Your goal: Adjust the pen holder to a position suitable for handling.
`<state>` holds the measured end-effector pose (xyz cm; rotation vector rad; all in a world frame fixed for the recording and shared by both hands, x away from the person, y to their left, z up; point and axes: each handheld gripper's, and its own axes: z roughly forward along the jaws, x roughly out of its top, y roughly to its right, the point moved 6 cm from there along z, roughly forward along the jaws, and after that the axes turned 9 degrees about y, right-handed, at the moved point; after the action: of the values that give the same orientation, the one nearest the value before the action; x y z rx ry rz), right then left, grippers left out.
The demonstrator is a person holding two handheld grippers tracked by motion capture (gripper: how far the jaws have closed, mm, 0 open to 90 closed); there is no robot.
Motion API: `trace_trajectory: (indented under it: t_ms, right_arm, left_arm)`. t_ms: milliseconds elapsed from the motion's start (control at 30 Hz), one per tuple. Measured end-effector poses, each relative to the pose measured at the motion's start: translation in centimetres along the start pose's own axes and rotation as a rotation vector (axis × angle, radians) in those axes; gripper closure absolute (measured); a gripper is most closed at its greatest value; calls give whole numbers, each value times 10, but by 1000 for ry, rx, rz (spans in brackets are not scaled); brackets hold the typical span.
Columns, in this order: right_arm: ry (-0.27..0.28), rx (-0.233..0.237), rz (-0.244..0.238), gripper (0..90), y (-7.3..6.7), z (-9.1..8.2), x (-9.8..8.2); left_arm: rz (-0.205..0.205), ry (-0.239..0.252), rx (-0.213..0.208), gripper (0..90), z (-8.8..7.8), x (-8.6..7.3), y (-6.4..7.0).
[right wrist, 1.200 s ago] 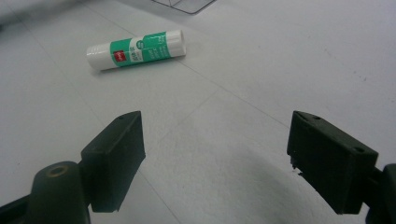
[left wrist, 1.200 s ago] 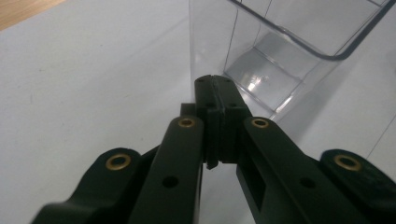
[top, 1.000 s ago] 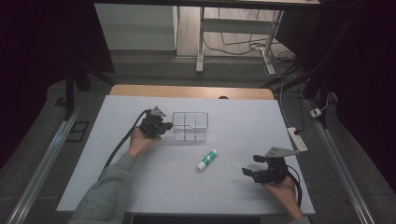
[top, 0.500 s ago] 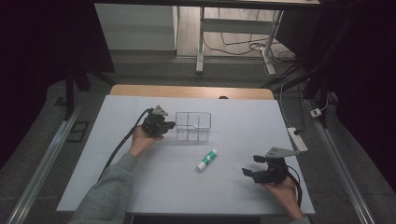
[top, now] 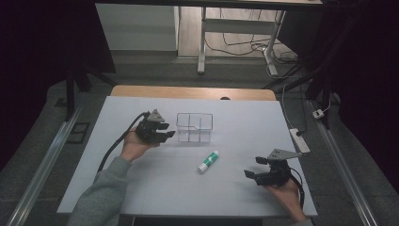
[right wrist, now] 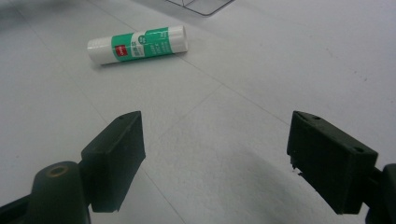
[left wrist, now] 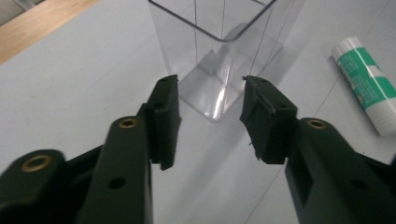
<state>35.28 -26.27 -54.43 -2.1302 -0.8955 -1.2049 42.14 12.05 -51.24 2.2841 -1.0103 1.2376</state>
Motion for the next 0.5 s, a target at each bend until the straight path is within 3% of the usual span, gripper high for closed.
trace_trajectory:
  t_ms: [200,500]
  right_arm:
    - [-1,1,-4,188,-1,0,0]
    - [-2,1,-12,188,-1,-1,0]
  left_arm:
    - [-11,1,26,467,-12,-8,3]
    - [-2,-10,10,414,-26,-15,15]
